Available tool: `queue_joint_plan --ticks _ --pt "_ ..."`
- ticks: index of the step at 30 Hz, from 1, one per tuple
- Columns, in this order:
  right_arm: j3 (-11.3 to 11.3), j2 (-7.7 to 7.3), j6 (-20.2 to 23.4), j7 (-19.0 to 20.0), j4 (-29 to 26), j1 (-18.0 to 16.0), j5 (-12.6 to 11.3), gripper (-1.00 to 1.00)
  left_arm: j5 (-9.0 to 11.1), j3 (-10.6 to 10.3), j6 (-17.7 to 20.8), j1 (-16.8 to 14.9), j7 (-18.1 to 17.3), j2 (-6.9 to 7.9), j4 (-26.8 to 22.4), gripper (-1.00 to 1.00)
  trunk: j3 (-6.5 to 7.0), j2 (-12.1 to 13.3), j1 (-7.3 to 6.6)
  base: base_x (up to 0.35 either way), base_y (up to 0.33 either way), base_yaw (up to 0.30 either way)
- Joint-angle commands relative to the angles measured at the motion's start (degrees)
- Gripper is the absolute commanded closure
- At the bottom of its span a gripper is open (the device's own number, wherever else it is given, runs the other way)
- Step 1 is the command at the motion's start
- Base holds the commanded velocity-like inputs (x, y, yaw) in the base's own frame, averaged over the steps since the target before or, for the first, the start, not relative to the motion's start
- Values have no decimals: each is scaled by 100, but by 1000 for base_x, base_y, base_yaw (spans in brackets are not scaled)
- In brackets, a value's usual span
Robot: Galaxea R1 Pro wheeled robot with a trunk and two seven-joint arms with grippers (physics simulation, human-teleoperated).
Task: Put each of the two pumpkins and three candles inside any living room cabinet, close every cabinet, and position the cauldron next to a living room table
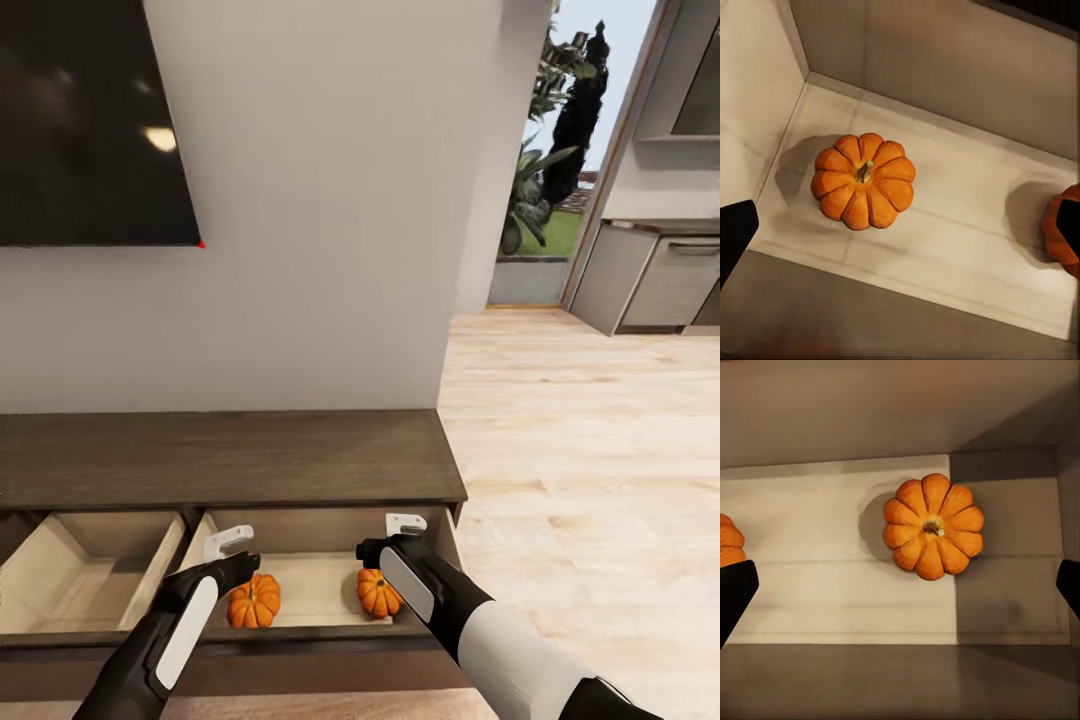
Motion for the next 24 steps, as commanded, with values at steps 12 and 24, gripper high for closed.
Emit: queue_joint_plan --ticks 12,24 --pt "23 0 15 -42 -4 -6 -31 -100 63 -19 11 -2 57 12 -8 -100 210 480 -265 -3 0 0" --pt "22 0 15 -42 -4 -6 -31 -100 63 -17 141 -2 57 10 -8 -100 426 961 -529 0 0 0"
